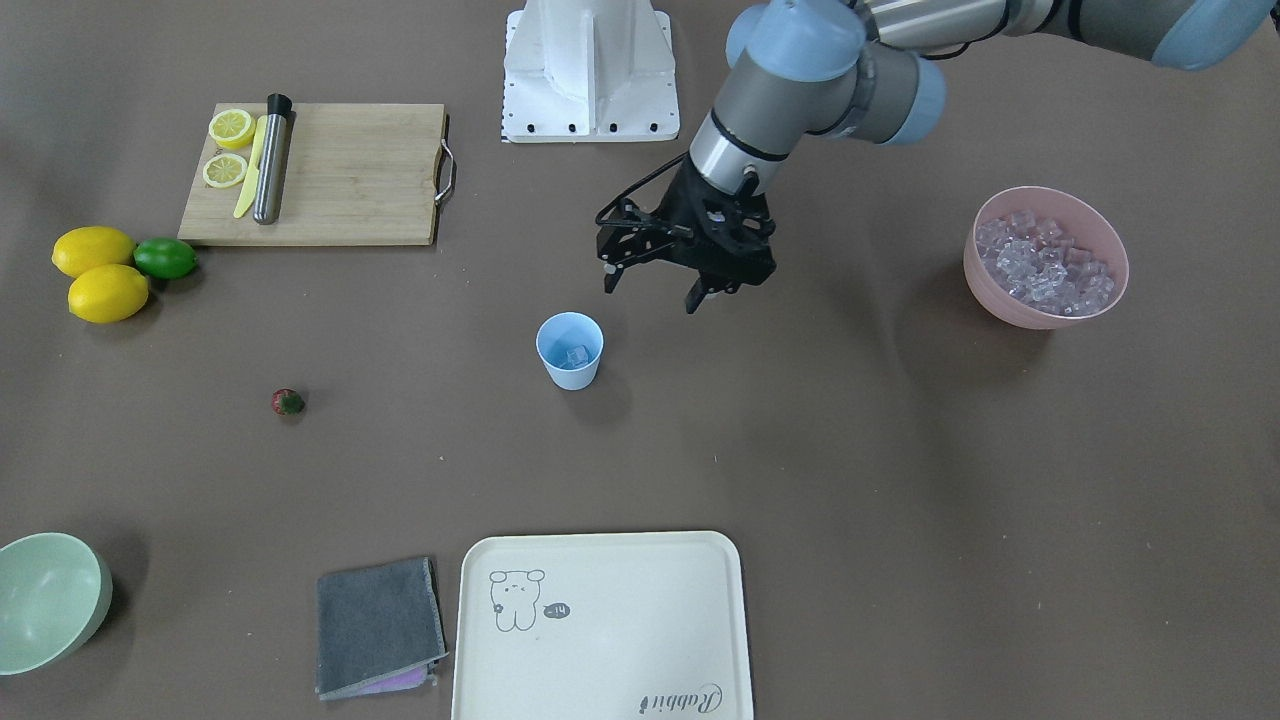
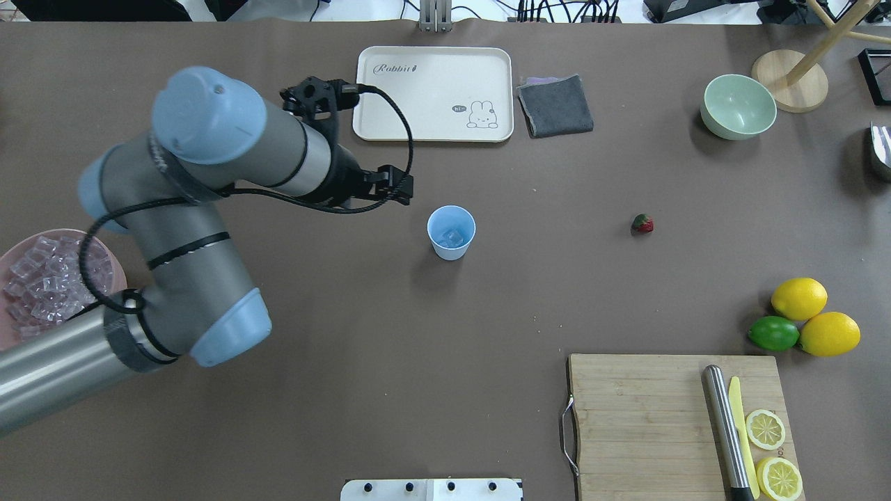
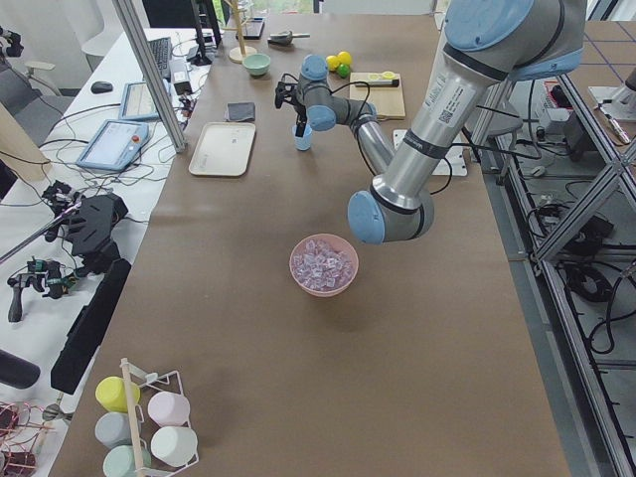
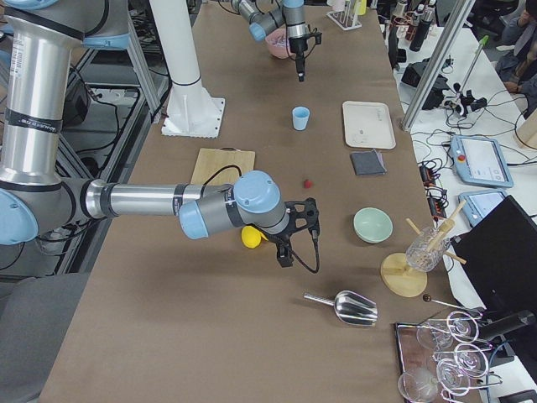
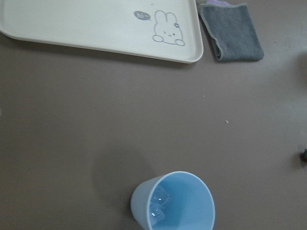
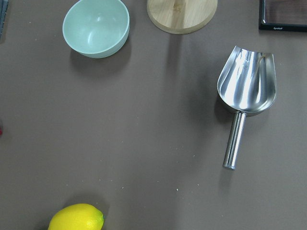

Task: Put ice and strawberries in cup
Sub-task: 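Release the ice into the cup and return the left gripper to the bowl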

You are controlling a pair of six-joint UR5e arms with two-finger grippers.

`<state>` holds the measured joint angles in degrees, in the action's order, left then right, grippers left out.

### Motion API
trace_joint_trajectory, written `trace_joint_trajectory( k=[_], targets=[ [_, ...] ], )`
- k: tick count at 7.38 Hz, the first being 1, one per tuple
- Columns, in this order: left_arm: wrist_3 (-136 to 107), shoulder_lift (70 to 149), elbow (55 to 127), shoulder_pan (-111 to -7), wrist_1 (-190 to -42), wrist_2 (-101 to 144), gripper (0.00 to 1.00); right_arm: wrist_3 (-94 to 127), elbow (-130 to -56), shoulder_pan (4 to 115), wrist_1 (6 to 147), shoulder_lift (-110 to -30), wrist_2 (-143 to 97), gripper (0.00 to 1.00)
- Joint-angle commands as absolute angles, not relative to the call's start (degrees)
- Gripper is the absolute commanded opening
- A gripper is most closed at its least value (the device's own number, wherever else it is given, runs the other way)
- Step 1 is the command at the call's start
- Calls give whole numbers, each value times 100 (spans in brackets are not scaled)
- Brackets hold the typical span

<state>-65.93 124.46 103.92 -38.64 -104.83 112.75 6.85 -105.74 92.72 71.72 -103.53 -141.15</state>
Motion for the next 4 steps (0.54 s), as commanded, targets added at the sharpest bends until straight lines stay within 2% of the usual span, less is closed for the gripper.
trace_joint_trajectory(
  k=[1, 4],
  targets=[
    [-5217, 11641, 11300, -4331, -9502, 11487, 99, 686, -10573, 9272, 7172, -10354, -14089, 100],
    [-3399, 10454, 11373, -5016, -9518, 11707, 99, 677, -10573, 9264, 7172, -10371, -14071, 100]
  ],
)
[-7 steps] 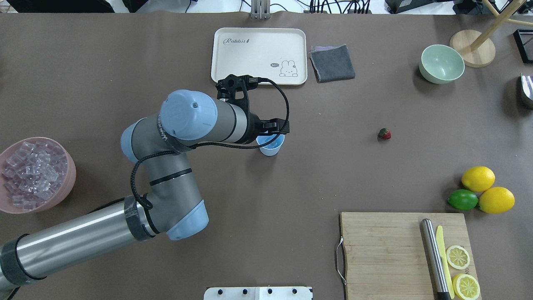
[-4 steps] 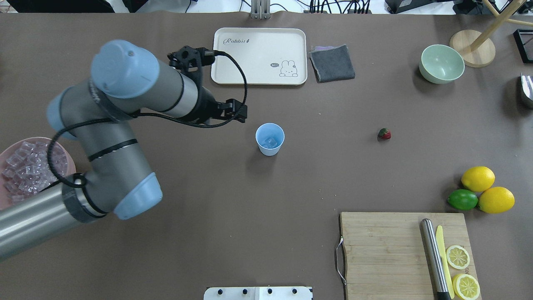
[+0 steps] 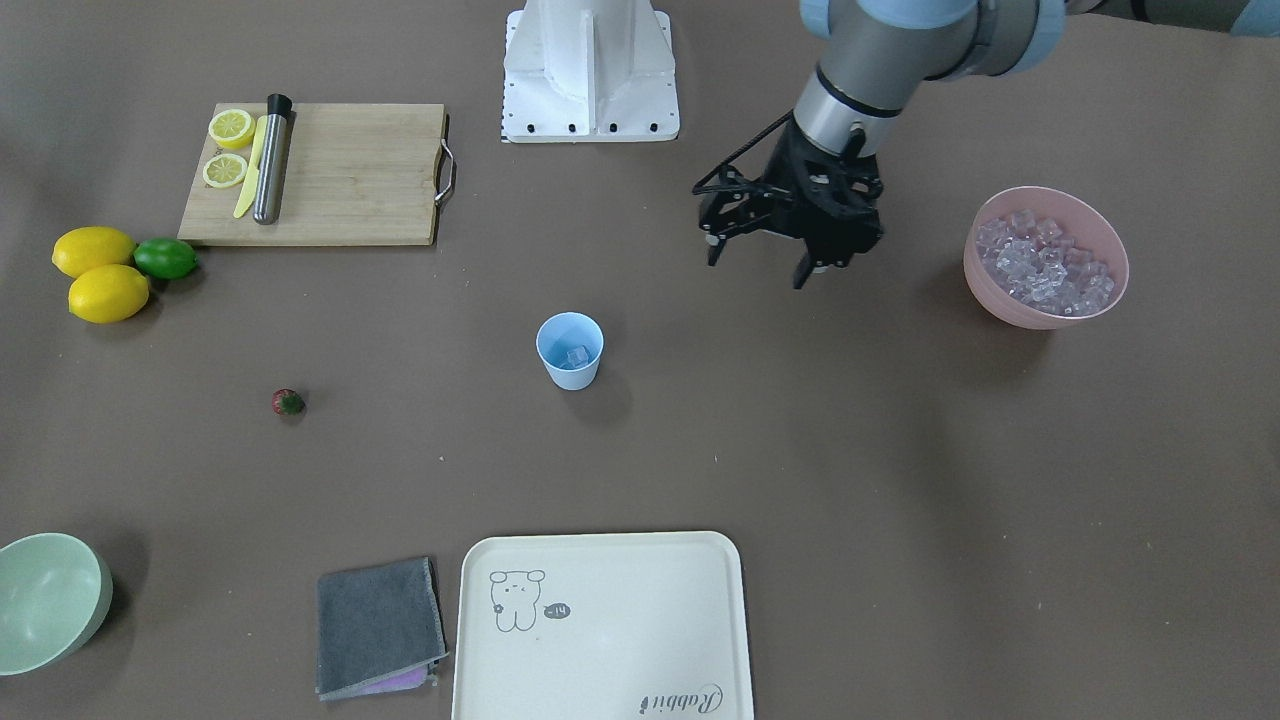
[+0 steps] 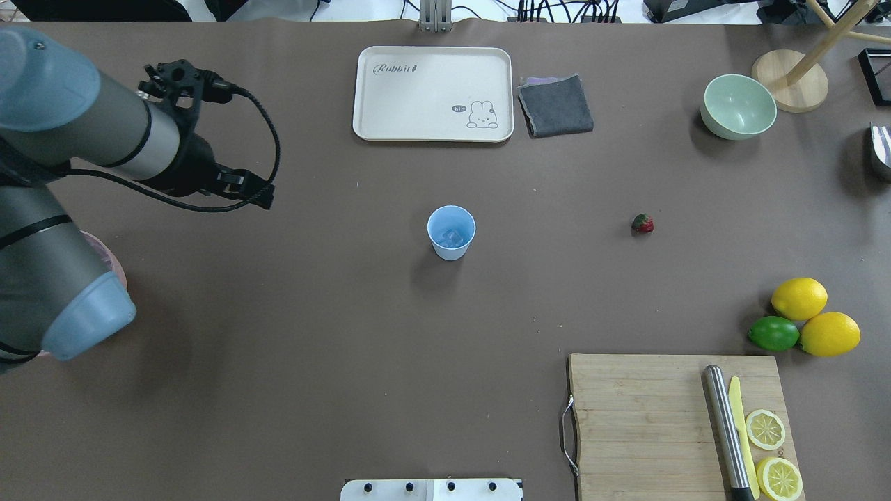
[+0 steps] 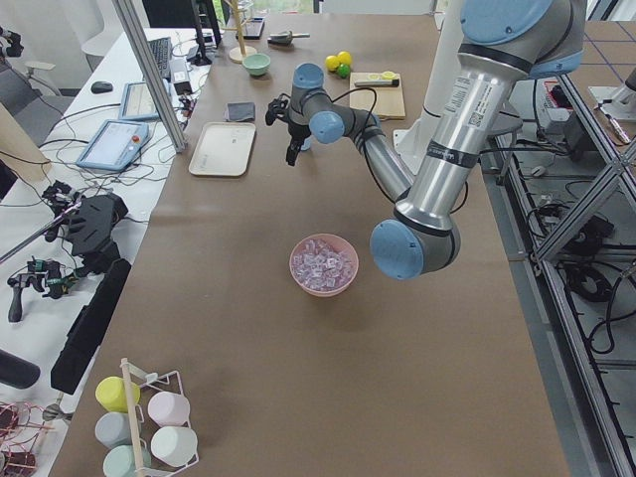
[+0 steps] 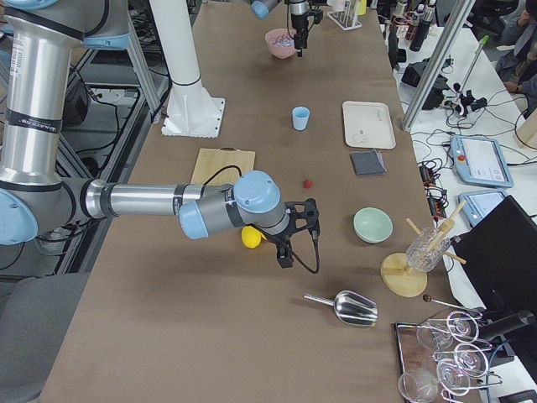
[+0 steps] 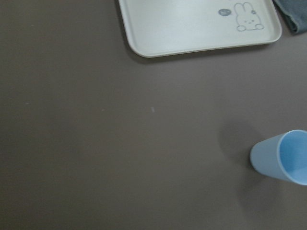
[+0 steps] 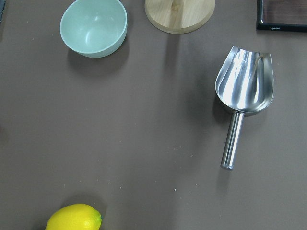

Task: Put ice and strawberries in cup
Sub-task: 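Release the ice into the cup and return the left gripper to the bowl, then lower the left gripper into the pink bowl and grasp more ice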

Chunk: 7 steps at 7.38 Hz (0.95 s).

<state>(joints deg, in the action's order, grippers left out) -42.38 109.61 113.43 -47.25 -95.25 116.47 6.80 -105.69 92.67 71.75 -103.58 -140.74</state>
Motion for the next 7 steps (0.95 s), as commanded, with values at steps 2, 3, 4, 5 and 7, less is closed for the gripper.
trace_joint_trajectory(
  k=[2, 3, 4, 5, 7],
  targets=[
    [-2560, 9654, 11513, -5334, -9580, 11698, 99, 677, -10573, 9264, 7163, -10388, -14071, 100],
    [-2532, 9320, 11505, -5335, -9850, 11637, 99, 677, -10565, 9264, 7154, -10397, -14071, 100],
    [-2531, 8786, 11453, -5335, -10514, 11637, 99, 677, -10573, 9264, 7154, -10397, -14071, 100],
    [-2540, 8337, 11374, -5335, -11086, 11680, 98, 677, -10565, 9264, 7154, -10397, -14071, 100],
    [-2540, 8095, 10963, -5335, -11739, 11689, 97, 668, -10573, 9264, 7146, -10397, -14071, 100]
  ],
)
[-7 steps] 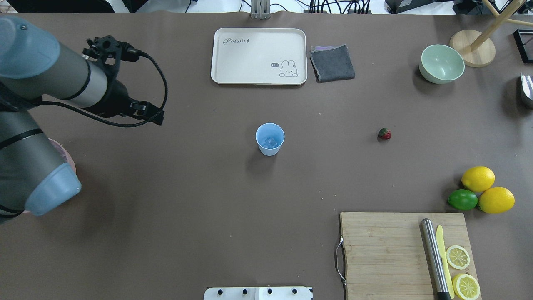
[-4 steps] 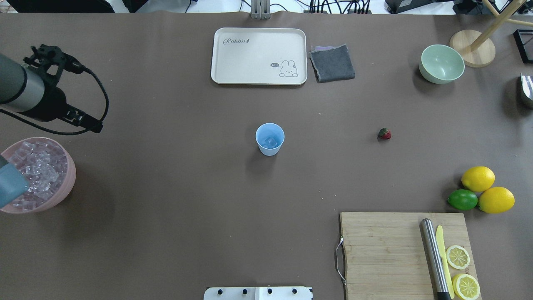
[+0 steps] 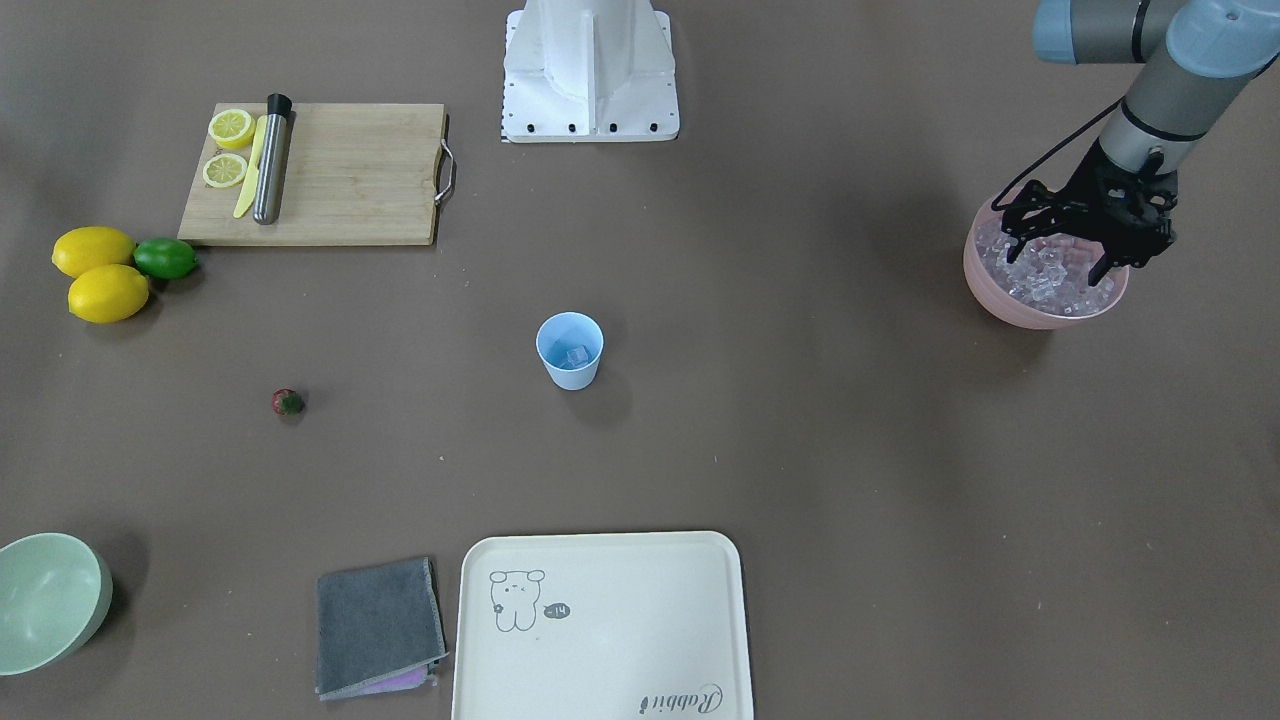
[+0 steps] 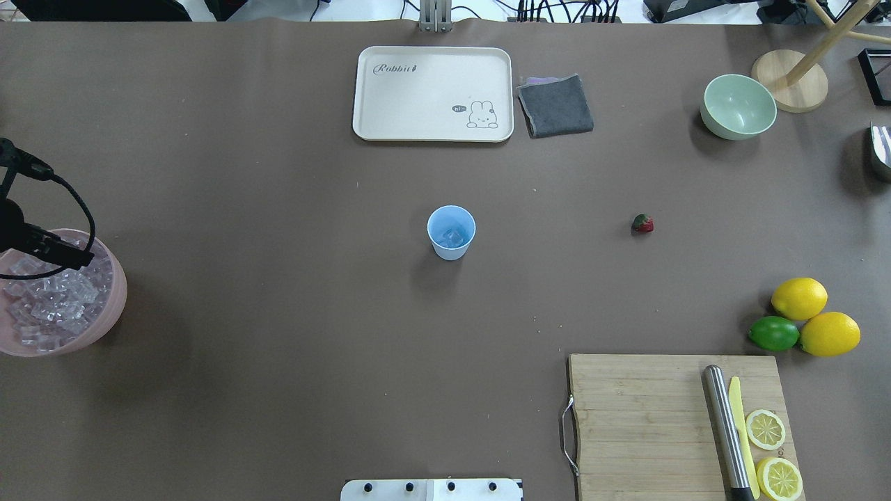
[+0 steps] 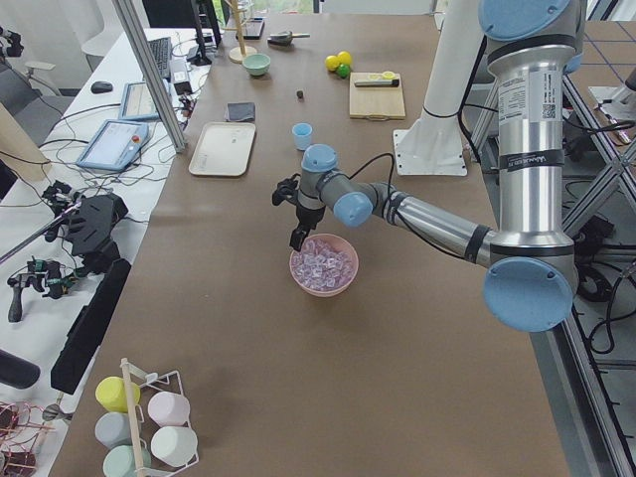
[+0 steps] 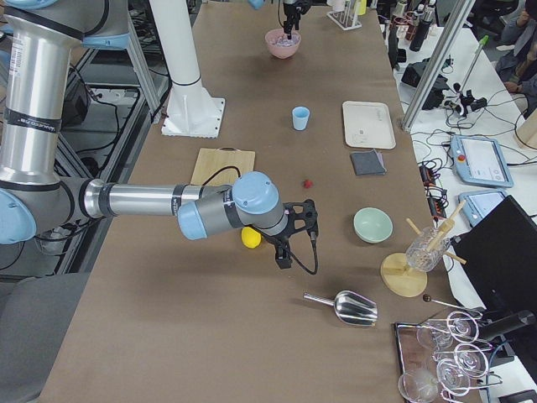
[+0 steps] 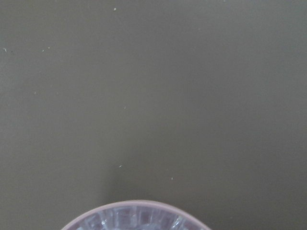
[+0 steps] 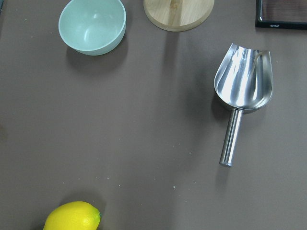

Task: Put ice and strawberries in cup
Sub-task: 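Lower the left gripper into the pink bowl and grasp more ice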

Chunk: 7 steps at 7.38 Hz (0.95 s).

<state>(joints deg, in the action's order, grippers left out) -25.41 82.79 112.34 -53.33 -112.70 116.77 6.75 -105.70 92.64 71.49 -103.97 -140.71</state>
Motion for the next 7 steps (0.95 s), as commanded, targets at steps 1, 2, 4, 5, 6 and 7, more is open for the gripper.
trace_joint_trajectory(
  k=[1, 2, 4, 5, 6, 7],
  targets=[
    [-2575, 8103, 10734, -5335, -12055, 11698, 89, 668, -10573, 9264, 7146, -10397, -14071, 100],
    [-2601, 8104, 10671, -5326, -12154, 11698, 76, 659, -10573, 9264, 7146, -10397, -14071, 100],
    [-2602, 8121, 10696, -5317, -12164, 11707, 66, 650, -10573, 9264, 7146, -10397, -14071, 100],
    [-2610, 8121, 10696, -5300, -12164, 11707, 66, 650, -10573, 9264, 7146, -10397, -14071, 100],
    [-2619, 8130, 10688, -5282, -12164, 11707, 66, 650, -10573, 9264, 7146, -10397, -14071, 100],
    [-2619, 8139, 10679, -5274, -12164, 11707, 66, 650, -10573, 9264, 7146, -10397, -14071, 100]
  ],
)
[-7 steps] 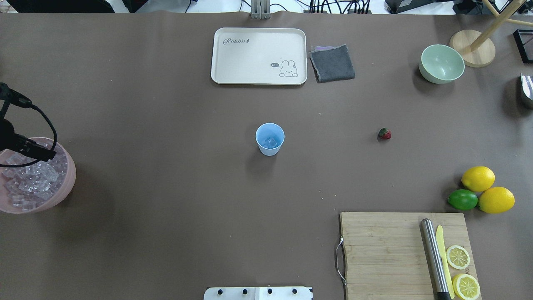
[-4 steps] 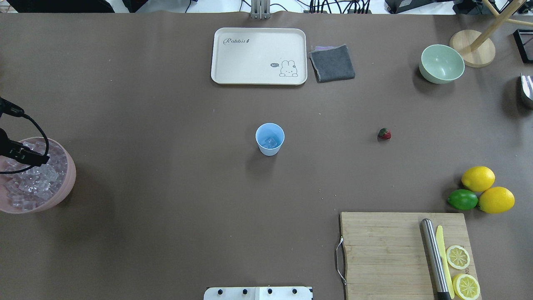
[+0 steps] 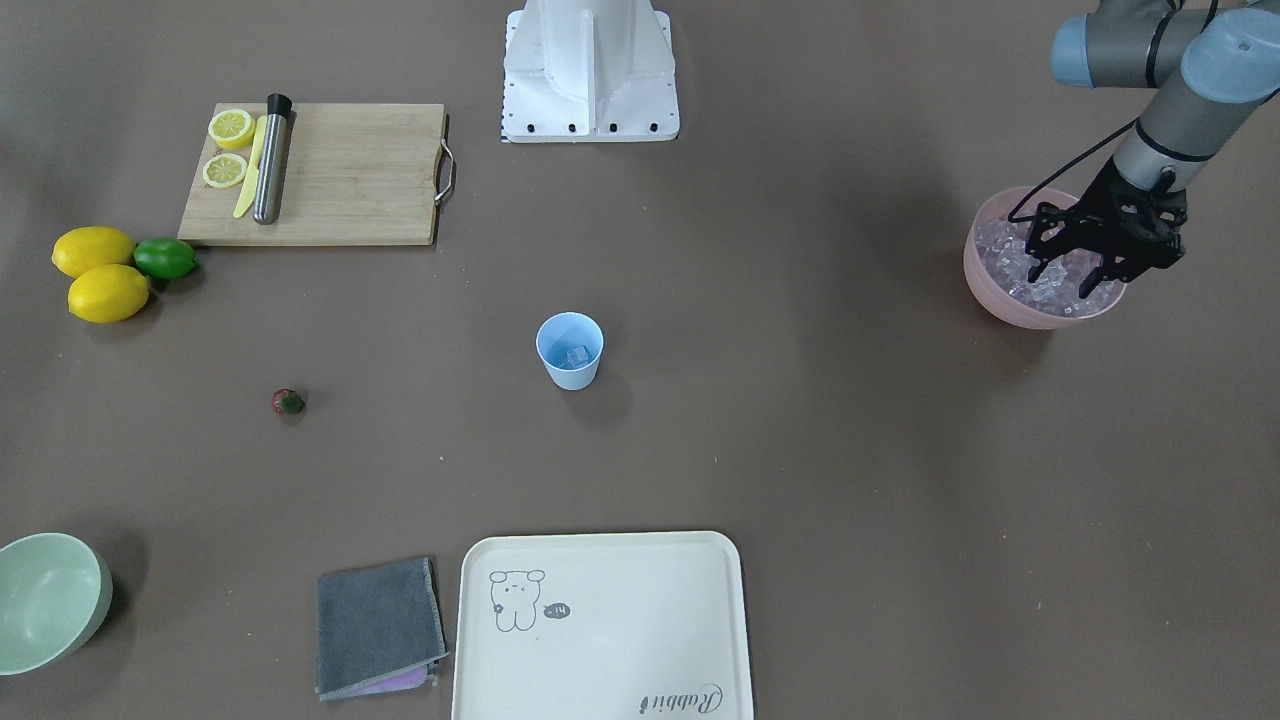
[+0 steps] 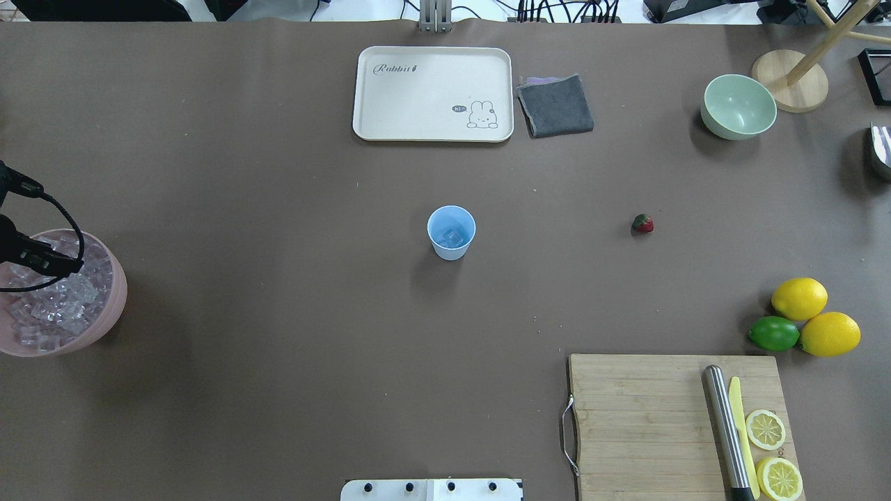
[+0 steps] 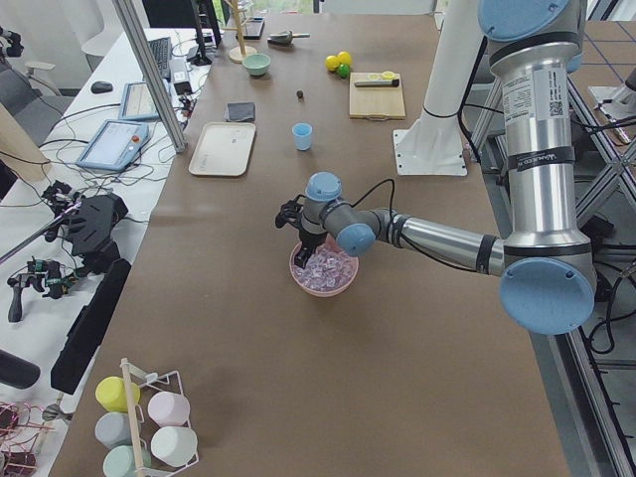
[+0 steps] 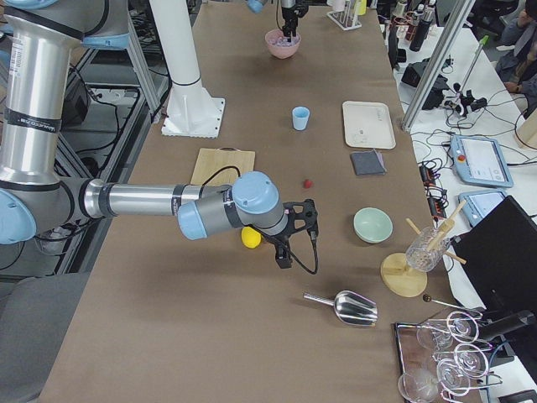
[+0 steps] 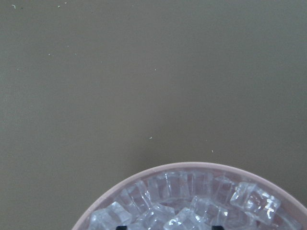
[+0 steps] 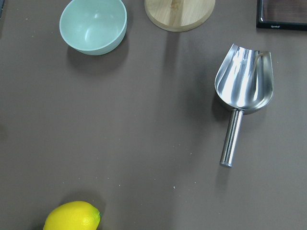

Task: Put ice and strawberries in cup
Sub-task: 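Lower the left gripper into the pink bowl and grasp more ice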

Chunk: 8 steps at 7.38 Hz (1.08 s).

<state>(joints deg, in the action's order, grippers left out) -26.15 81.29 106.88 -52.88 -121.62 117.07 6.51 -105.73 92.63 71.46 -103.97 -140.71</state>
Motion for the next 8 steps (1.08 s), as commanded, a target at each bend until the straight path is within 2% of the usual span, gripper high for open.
trace_joint_trajectory(
  k=[1, 6, 7, 8],
  targets=[
    [-2619, 8182, 10644, -5265, -12164, 11707, 66, 650, -10573, 9264, 7146, -10397, -14071, 100],
    [-2619, 8332, 10529, -5221, -12164, 11707, 66, 659, -10564, 9264, 7146, -10406, -14062, 100],
    [-2610, 8332, 10529, -5186, -12164, 11707, 62, 659, -10564, 9264, 7146, -10406, -14062, 100],
    [-2610, 8332, 10529, -5142, -12155, 11707, 52, 659, -10564, 9264, 7146, -10406, -14062, 100]
  ],
)
